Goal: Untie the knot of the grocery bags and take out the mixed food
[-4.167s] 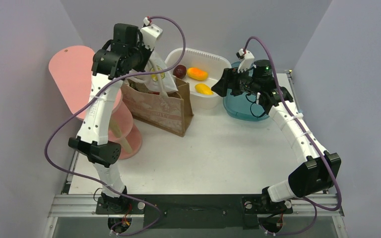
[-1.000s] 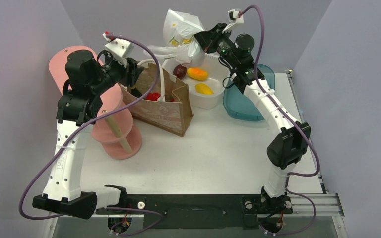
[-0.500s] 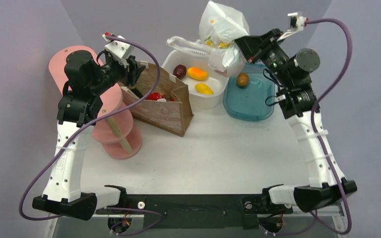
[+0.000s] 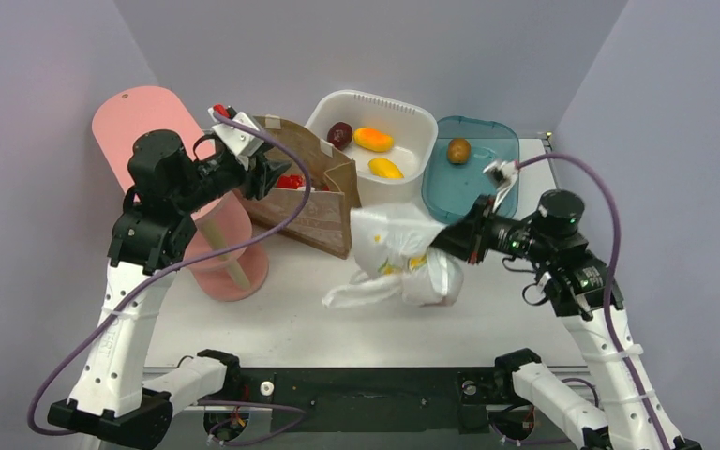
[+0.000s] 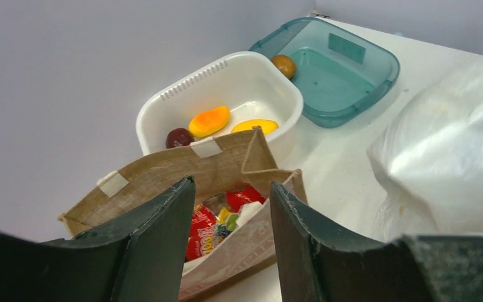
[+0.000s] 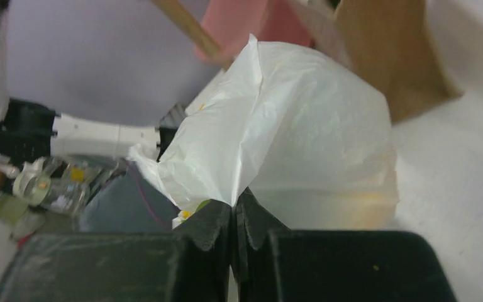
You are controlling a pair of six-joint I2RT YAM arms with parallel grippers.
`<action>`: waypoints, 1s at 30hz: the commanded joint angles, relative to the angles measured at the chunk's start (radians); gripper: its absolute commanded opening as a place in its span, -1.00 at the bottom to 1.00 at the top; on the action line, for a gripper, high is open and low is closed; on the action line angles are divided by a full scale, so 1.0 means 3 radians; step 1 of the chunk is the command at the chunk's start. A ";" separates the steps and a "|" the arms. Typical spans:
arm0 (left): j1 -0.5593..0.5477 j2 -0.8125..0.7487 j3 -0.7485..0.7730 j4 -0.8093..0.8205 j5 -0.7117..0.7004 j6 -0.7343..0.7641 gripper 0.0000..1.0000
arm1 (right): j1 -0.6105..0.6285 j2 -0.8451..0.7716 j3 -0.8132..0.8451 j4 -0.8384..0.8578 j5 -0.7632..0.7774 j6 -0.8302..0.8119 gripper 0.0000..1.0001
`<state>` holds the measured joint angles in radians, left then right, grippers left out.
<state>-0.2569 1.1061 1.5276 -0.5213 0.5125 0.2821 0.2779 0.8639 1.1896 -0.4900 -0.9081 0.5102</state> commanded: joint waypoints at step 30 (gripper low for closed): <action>-0.1672 -0.0554 -0.1866 -0.0210 0.0220 0.1046 0.08 | -0.0473 0.1523 -0.0479 -0.0609 0.0783 -0.1941 0.68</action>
<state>-0.6441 0.9890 1.0443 -0.7631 0.6060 0.4908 0.1791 1.4582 0.9882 -0.5907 -0.7139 0.0891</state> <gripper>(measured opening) 0.539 0.839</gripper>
